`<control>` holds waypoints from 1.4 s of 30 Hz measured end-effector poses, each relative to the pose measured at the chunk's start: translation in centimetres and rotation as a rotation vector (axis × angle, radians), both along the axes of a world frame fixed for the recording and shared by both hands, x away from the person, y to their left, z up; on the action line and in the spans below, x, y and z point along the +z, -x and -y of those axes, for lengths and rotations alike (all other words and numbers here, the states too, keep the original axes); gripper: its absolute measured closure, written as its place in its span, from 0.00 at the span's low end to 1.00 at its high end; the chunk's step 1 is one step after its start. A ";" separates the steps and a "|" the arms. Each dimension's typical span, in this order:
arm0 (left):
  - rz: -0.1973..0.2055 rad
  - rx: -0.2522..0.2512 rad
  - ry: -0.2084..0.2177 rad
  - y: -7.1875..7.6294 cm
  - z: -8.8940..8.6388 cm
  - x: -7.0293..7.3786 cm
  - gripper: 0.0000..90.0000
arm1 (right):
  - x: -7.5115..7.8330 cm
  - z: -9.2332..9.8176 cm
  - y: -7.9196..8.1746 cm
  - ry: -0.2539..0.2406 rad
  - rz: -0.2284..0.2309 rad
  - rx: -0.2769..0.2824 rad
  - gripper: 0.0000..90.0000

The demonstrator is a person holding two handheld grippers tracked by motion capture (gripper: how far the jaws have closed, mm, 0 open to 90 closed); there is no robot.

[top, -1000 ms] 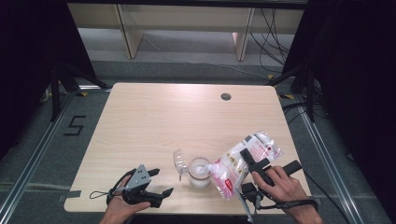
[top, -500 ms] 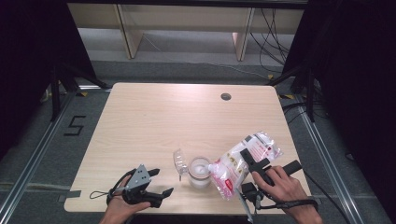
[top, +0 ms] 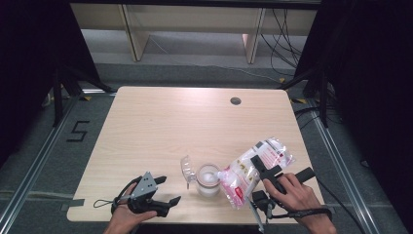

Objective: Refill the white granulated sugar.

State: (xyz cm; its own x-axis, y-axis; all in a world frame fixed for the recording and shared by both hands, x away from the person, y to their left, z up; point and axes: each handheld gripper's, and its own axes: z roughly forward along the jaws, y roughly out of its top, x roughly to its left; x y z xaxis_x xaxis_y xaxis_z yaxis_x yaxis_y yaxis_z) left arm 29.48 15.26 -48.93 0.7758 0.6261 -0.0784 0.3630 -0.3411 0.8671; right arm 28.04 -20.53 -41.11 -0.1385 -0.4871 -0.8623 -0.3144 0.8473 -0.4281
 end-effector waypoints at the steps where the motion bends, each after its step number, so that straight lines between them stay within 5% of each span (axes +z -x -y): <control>1: -0.002 0.003 0.003 0.0 0.0 0.0 0.18 | 0.0 -0.1 0.0 0.010 -0.001 0.002 0.75; 11: -0.003 0.003 0.003 0.0 0.0 0.0 0.18 | 0.0 0.0 0.0 0.004 0.003 -0.003 0.76; 17: -0.002 -0.001 0.008 0.0 0.0 0.0 0.18 | 0.2 -0.2 -0.1 0.052 0.012 0.025 0.76; 28: -0.003 0.002 0.017 0.0 0.1 0.0 0.18 | 0.0 -0.1 0.0 0.021 0.004 0.001 0.76; 34: -0.003 0.003 0.017 0.0 0.1 0.0 0.18 | 0.3 -0.2 0.0 0.071 0.015 0.020 0.76; 42: -0.002 0.000 0.004 0.0 0.0 0.0 0.18 | 0.3 -0.2 -0.1 0.065 0.012 0.018 0.76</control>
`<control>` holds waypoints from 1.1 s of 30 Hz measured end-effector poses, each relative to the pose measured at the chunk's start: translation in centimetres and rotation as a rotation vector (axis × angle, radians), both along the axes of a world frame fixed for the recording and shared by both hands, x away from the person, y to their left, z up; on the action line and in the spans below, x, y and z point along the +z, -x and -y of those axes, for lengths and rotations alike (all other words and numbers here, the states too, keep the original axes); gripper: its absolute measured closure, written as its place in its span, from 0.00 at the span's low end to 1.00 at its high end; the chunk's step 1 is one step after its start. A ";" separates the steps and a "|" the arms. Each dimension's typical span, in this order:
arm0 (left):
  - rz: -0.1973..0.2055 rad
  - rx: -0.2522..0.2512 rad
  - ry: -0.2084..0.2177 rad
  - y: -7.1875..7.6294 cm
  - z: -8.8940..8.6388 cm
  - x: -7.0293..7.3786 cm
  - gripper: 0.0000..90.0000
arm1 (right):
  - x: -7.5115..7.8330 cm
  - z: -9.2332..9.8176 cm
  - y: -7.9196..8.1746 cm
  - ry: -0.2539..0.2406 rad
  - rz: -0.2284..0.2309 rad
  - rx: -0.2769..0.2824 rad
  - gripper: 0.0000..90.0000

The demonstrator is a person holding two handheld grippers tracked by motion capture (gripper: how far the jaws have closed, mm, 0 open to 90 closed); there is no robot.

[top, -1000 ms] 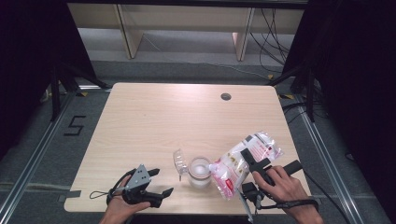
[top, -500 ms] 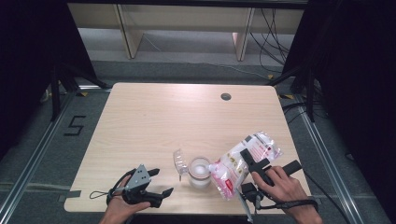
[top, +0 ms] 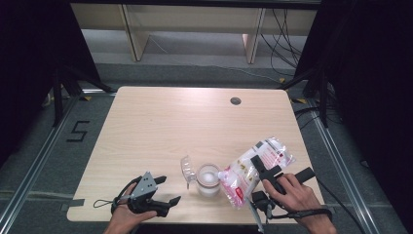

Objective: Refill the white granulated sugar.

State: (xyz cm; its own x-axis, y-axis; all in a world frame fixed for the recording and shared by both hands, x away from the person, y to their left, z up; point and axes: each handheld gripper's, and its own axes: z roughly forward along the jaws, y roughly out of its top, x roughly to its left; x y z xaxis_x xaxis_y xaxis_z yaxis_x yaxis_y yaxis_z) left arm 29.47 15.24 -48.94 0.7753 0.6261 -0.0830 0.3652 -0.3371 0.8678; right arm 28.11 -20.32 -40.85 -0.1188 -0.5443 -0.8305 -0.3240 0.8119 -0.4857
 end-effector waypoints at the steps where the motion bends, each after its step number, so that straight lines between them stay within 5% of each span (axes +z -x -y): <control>1: -0.001 0.002 -0.003 0.0 0.0 0.0 0.18 | 0.0 0.0 0.0 0.001 0.003 0.002 0.76; 21: 0.001 0.000 -0.004 0.0 0.0 0.0 0.18 | -0.1 -0.1 0.1 0.024 0.012 -0.005 0.77; 26: 0.000 -0.001 0.006 0.0 0.0 0.0 0.18 | 0.0 0.0 0.1 -0.003 0.005 -0.011 0.77; 28: 0.007 -0.004 -0.023 -0.1 -0.2 0.0 0.18 | 0.0 0.1 0.0 -0.015 0.003 0.001 0.77; 33: 0.000 0.000 0.006 0.0 0.0 0.0 0.18 | -0.1 0.2 -0.1 -0.011 0.000 -0.002 0.77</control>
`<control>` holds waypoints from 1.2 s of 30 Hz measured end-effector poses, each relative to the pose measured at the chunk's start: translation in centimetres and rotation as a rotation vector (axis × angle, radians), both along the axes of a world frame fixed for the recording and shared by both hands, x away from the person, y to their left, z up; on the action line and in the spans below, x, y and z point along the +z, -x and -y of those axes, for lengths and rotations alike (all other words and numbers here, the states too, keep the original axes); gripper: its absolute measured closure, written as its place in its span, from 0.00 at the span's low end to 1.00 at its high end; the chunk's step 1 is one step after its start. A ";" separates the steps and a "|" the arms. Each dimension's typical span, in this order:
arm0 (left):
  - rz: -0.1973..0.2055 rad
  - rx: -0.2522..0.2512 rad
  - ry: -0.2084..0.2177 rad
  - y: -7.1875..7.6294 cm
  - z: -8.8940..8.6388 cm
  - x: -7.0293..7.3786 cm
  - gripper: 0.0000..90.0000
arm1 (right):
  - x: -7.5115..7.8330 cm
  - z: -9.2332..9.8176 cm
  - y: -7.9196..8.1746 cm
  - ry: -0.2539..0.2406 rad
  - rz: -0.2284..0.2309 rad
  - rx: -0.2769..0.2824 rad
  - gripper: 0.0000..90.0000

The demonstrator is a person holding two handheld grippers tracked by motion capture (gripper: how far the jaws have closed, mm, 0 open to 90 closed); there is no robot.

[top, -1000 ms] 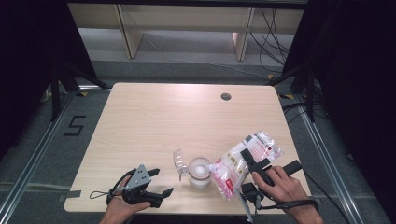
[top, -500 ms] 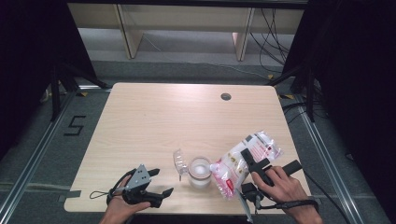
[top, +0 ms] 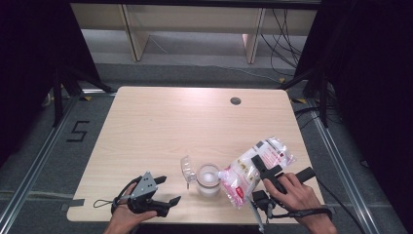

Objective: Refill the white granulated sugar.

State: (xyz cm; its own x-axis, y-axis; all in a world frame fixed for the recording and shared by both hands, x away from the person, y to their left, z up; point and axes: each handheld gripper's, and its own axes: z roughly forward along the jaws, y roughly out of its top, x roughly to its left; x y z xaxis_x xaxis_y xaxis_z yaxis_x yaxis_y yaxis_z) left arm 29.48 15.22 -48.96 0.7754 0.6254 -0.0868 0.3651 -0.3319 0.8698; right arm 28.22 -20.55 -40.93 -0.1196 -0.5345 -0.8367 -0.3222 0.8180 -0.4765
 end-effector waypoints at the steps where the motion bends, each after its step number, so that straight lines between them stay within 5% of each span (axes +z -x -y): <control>1: -0.004 0.000 0.009 0.0 0.1 0.0 0.18 | 0.0 0.0 0.0 0.003 0.001 -0.002 0.77; 23: 0.003 0.000 0.002 0.0 0.0 0.0 0.18 | 0.0 0.0 0.0 -0.003 -0.006 -0.002 0.77; 33: 0.000 -0.001 -0.001 0.0 0.0 0.0 0.18 | -0.3 0.4 -0.1 -0.071 -0.022 -0.013 0.77; 36: 0.007 -0.006 -0.016 0.0 -0.1 0.0 0.18 | -0.4 0.4 -0.3 -0.053 -0.022 -0.001 0.77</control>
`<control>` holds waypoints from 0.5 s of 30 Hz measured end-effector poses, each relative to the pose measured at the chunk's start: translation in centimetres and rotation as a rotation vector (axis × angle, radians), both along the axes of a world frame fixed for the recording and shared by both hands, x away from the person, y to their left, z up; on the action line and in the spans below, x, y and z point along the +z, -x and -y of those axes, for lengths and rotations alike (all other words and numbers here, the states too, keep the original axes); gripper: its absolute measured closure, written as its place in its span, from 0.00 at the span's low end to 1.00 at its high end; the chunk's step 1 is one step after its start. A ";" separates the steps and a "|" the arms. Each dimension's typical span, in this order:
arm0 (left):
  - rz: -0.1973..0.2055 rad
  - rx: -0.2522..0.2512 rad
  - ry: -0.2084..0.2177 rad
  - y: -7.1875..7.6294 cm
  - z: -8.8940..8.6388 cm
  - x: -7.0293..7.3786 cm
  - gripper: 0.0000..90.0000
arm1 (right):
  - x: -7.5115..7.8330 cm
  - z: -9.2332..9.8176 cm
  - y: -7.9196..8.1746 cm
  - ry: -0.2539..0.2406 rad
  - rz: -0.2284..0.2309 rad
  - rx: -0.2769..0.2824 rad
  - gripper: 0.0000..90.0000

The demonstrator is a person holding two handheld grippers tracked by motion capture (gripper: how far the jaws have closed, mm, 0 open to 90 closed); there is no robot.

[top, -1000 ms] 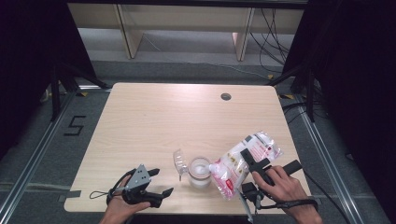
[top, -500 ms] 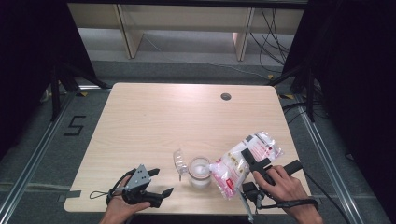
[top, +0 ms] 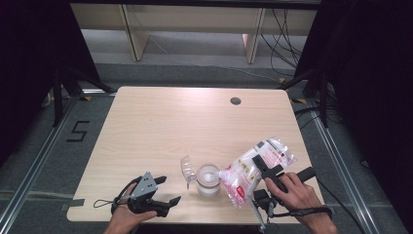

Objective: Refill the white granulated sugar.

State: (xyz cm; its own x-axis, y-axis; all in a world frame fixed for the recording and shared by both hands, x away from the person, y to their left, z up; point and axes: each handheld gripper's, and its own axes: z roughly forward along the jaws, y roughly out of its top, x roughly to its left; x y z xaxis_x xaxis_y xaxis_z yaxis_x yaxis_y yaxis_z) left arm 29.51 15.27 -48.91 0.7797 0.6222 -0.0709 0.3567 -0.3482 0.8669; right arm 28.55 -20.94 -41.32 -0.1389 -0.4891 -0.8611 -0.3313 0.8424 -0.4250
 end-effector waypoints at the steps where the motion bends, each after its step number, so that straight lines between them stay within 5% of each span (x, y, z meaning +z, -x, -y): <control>1: 0.001 -0.002 -0.001 0.0 0.0 0.0 0.18 | -0.1 0.1 0.0 -0.023 -0.007 -0.006 0.77; 15: -0.007 0.006 0.012 0.0 0.0 0.0 0.18 | 0.1 0.2 0.0 -0.027 -0.009 0.006 0.77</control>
State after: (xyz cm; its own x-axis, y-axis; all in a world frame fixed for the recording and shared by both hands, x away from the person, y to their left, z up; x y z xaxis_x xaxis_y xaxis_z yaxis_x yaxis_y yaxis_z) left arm 29.47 15.23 -48.94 0.7751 0.6262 -0.0841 0.3652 -0.3354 0.8684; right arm 28.58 -21.12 -41.18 -0.1438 -0.4670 -0.8725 -0.3404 0.8512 -0.3995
